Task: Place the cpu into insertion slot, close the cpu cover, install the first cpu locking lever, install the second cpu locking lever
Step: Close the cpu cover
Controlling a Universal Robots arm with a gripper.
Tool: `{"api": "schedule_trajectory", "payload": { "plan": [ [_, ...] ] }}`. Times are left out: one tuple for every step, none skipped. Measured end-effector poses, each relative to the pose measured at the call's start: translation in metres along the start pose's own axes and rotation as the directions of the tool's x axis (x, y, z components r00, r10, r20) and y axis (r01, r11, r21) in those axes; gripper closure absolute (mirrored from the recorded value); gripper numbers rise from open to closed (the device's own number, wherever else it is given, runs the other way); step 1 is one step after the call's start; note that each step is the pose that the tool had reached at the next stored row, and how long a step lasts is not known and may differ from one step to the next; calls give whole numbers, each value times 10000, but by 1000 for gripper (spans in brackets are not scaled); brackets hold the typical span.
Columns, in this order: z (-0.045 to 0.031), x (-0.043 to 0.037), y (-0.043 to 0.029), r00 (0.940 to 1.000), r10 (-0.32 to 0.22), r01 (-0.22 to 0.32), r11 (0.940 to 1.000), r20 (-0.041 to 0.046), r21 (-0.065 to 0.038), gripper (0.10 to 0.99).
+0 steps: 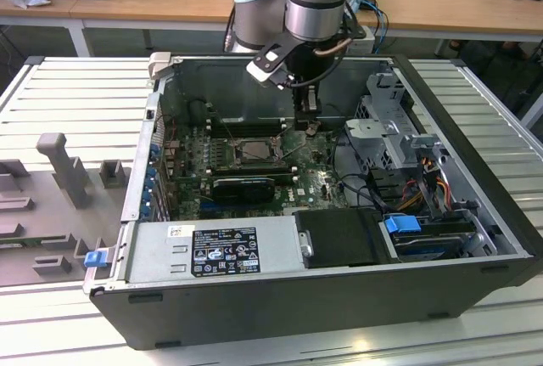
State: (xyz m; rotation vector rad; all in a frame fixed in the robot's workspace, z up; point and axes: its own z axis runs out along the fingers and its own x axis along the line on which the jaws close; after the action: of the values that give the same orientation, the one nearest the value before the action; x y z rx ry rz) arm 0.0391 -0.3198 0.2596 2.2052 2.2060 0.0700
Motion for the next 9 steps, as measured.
{"api": "schedule_trajectory", "payload": {
  "plan": [
    [8, 0, 70, 10000, -1, 1, 10000, -1, 3, 980],
    [14, 0, 121, 10000, 1, -1, 10000, 0, 8, 980],
    [18, 0, 144, 10000, -1, 1, 10000, 0, 10, 980],
    [22, 0, 161, 10000, -2, 2, 10000, 0, 13, 980],
    [26, 0, 194, 10000, -5, 5, 10000, 0, 19, 980],
    [35, -1, 226, 10000, -13, 13, 10000, 0, 22, 980],
    [55, -1, 250, 10000, -19, 19, 10000, 0, 23, 980],
    [86, -1, 257, 10000, -23, 23, 10000, 0, 24, 980],
    [120, -2, 261, 10000, -26, 26, 10000, 0, 30, 980]
  ]
}}
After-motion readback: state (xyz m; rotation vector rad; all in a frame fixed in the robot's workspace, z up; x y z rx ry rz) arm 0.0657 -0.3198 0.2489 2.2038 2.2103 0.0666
